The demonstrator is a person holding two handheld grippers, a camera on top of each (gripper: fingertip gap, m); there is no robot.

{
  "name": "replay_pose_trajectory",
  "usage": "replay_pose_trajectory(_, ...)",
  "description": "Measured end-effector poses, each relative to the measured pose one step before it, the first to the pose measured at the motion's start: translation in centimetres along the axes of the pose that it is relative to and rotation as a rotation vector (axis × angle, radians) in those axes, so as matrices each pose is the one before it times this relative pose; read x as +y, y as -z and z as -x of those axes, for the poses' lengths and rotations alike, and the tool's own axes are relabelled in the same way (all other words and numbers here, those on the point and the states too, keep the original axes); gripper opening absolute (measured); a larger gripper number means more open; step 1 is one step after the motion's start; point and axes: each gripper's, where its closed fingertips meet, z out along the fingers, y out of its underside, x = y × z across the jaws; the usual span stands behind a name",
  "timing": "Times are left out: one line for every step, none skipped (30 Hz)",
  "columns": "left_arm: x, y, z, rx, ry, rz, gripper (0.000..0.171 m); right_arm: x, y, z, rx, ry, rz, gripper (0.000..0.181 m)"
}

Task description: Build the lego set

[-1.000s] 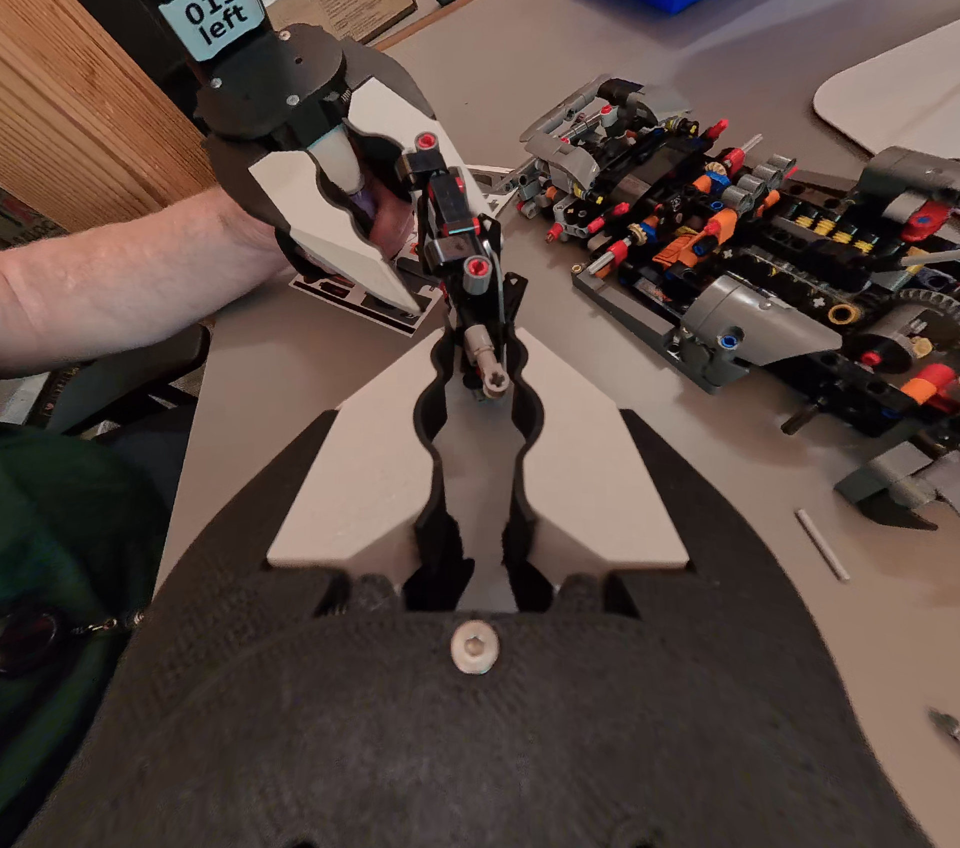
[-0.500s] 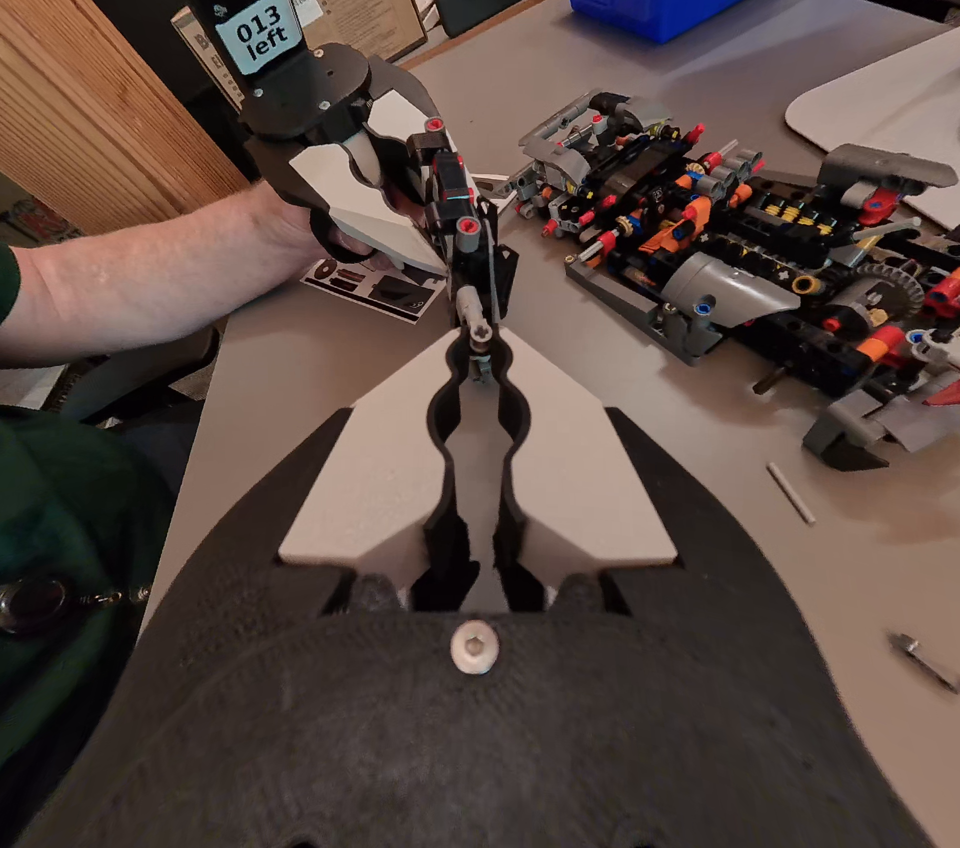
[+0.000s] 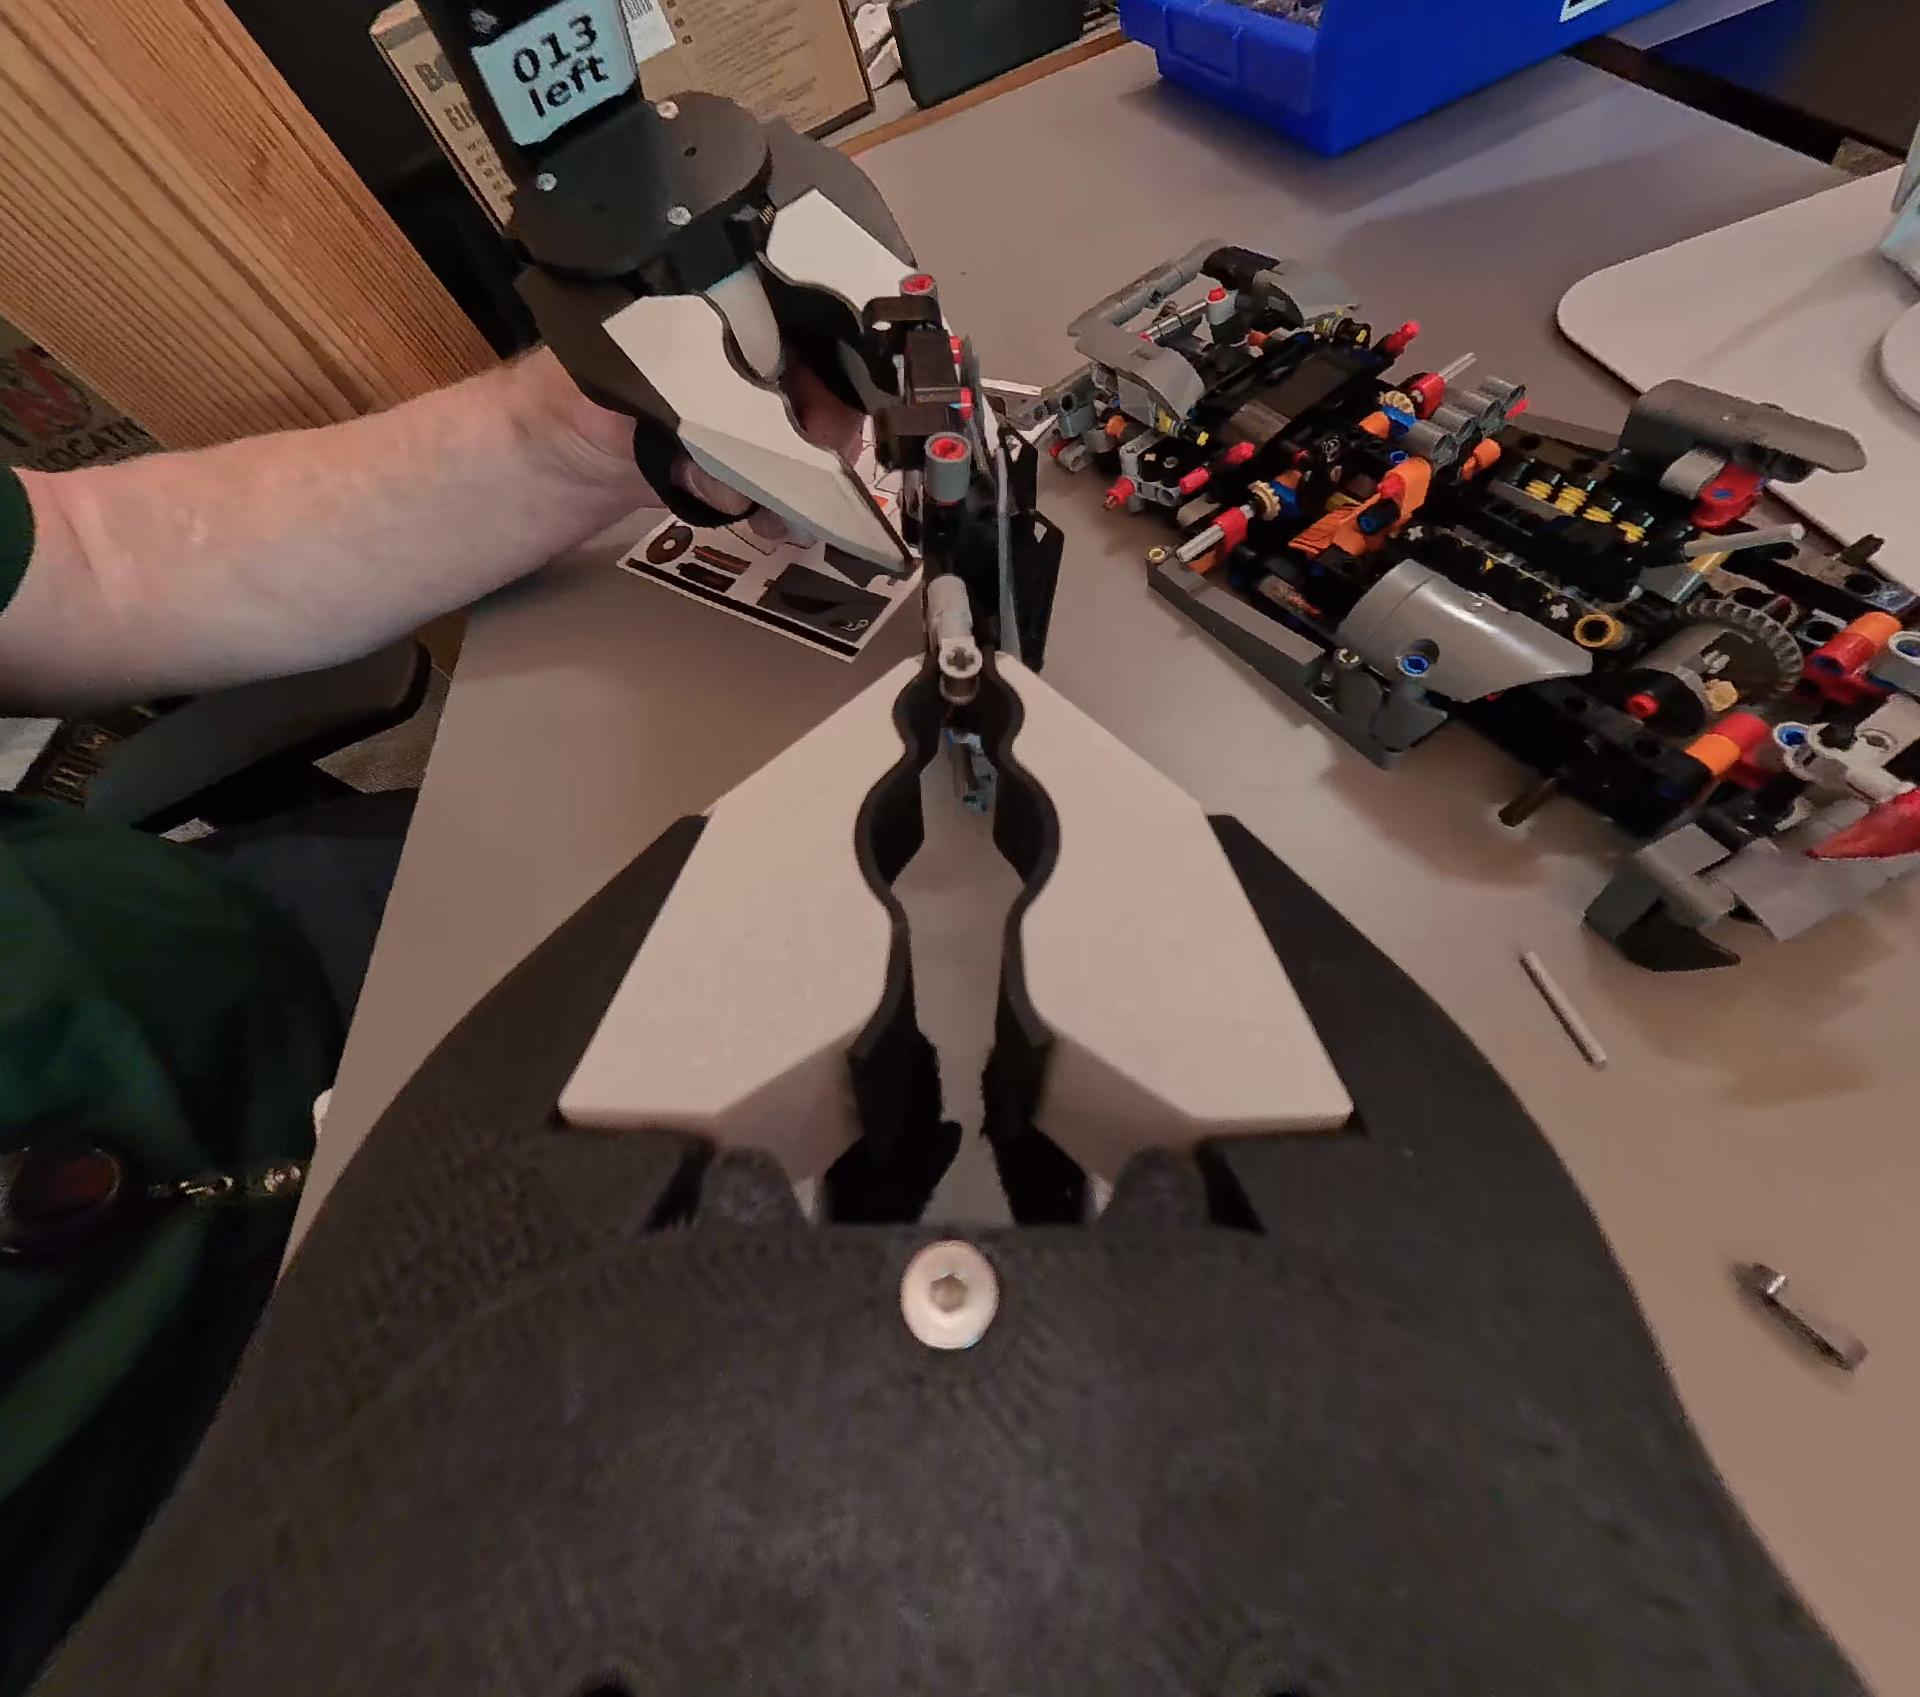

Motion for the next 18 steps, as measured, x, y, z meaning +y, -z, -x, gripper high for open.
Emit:
replay_pose_trajectory(0.112,-0.072,0.046,0.0012,0.0104,0.00535,0.028,-0.158,0.058,0.072,0.0008,-0.0091,0.0003,0.004)
replay_pose_trajectory(0.139,-0.106,0.063,0.0018,0.0112,0.00615,0.031,-0.059,0.046,-0.041,0.0046,-0.0134,0.0061,0.004)
replay_pose_trajectory(-0.004,-0.104,0.059,0.001,0.0091,-0.00347,0.032,-0.157,0.061,0.018,-0.0023,-0.0127,-0.0021,0.004)
replay_pose_trajectory(-0.161,-0.071,0.019,0.0025,0.0095,-0.01242,0.034,-0.273,0.098,0.115,-0.0122,-0.0134,-0.0119,0.004)
replay_pose_trajectory(-0.172,-0.056,-0.042,0.0097,0.0173,-0.01151,0.035,-0.285,0.126,0.075,-0.014,-0.0208,-0.0144,0.004)
replay_pose_trajectory(-0.161,-0.073,-0.063,0.0124,0.0181,-0.00955,0.035,-0.158,0.12,0.054,-0.0146,-0.0243,-0.0053,0.004)
replay_pose_trajectory(-0.062,-0.139,0.006,0.006,0.0131,-0.00209,0.036,-0.187,0.128,0.035,-0.0111,-0.0165,-0.0073,0.004)
replay_pose_trajectory(-0.005,-0.167,0.01,0.003,0.0048,0.00199,0.038,-0.194,0.125,-0.046,-0.0043,-0.0143,-0.0074,0.004)
replay_pose_trajectory(0.0,-0.166,-0.025,0.004,0.0034,0.00221,0.04,-0.141,0.121,-0.095,-0.0027,-0.019,-0.002,0.004)
replay_pose_trajectory(-0.123,-0.122,-0.066,0.0093,0.0066,-0.00792,0.041,-0.255,0.122,0.085,-0.0122,-0.0134,-0.0087,0.004)
replay_pose_trajectory(-0.29,-0.076,-0.116,0.0123,0.0069,-0.02039,0.041,-0.348,0.116,0.181,-0.0124,-0.0044,-0.0137,0.004)
replay_pose_trajectory(-0.229,-0.094,-0.078,0.0119,0.0095,-0.01606,0.043,-0.319,0.095,0.174,-0.0095,-0.0079,-0.0099,0.004)
replay_pose_trajectory(-0.071,-0.129,-0.012,0.0097,0.0115,-0.00761,0.045,-0.262,0.064,0.089,-0.0042,-0.0149,-0.0025,0.004)
replay_pose_trajectory(-0.069,-0.118,-0.002,0.0112,0.0137,-0.01029,0.046,-0.207,0.038,0.018,0.0035,-0.0027,0.0011,0.004)
replay_pose_trajectory(-0.152,-0.091,-0.094,0.0166,0.0155,-0.01637,0.045,-0.229,0.016,0.191,-0.0044,0.0046,0.0006,0.004)
replay_pose_trajectory(-0.233,-0.056,-0.149,0.0182,0.0153,-0.01856,0.044,-0.278,0.002,0.192,-0.0061,-0.001,-0.0034,0.004)
replay_pose_trajectory(-0.284,-0.029,-0.199,0.0171,0.0112,-0.01914,0.041,-0.243,-0.008,0.099,-0.0009,-0.0033,-0.0015,0.004)
replay_pose_trajectory(-0.15,-0.063,-0.319,0.0215,0.0094,-0.00668,0.038,-0.218,-0.033,0.12,-0.0002,0.0016,0.0002,0.004)
